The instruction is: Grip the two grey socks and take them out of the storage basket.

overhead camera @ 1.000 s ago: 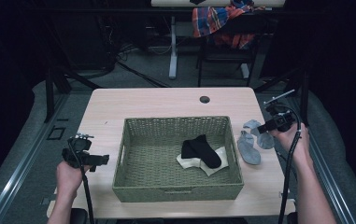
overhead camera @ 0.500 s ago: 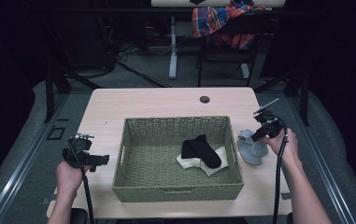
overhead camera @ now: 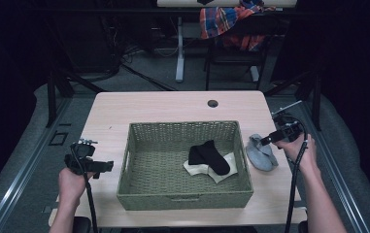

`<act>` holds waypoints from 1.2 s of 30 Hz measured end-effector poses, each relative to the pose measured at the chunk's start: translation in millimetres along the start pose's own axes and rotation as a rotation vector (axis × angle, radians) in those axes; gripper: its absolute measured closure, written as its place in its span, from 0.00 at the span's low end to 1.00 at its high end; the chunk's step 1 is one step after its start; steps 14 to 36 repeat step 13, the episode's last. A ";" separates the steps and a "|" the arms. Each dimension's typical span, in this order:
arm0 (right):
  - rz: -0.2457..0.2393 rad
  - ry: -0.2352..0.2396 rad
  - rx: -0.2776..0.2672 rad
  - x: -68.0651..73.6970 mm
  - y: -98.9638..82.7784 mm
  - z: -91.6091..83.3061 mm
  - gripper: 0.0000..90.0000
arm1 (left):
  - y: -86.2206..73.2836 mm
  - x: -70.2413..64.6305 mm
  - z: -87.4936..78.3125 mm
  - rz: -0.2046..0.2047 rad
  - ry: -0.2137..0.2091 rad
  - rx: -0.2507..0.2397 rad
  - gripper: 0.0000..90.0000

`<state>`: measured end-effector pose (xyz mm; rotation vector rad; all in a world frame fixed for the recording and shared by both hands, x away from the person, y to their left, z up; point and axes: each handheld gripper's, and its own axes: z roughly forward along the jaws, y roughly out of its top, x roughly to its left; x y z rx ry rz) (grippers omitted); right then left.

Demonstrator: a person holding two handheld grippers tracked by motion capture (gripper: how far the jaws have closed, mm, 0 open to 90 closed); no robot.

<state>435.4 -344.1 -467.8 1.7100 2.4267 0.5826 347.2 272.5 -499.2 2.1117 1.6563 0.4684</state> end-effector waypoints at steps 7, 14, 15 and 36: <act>-0.014 0.013 -0.065 2.9 -4.0 -23.7 0.13 | 0.5 -0.3 0.3 -0.001 -0.001 -0.001 0.00; -0.024 -0.013 -0.061 1.8 -4.8 -27.4 0.01 | 1.1 -0.1 0.9 0.000 -0.002 0.001 0.00; -0.024 -0.013 -0.061 1.8 -4.8 -27.4 0.01 | 1.1 -0.1 0.9 0.000 -0.002 0.001 0.00; -0.024 -0.013 -0.061 1.8 -4.8 -27.4 0.01 | 1.1 -0.1 0.9 0.000 -0.002 0.001 0.00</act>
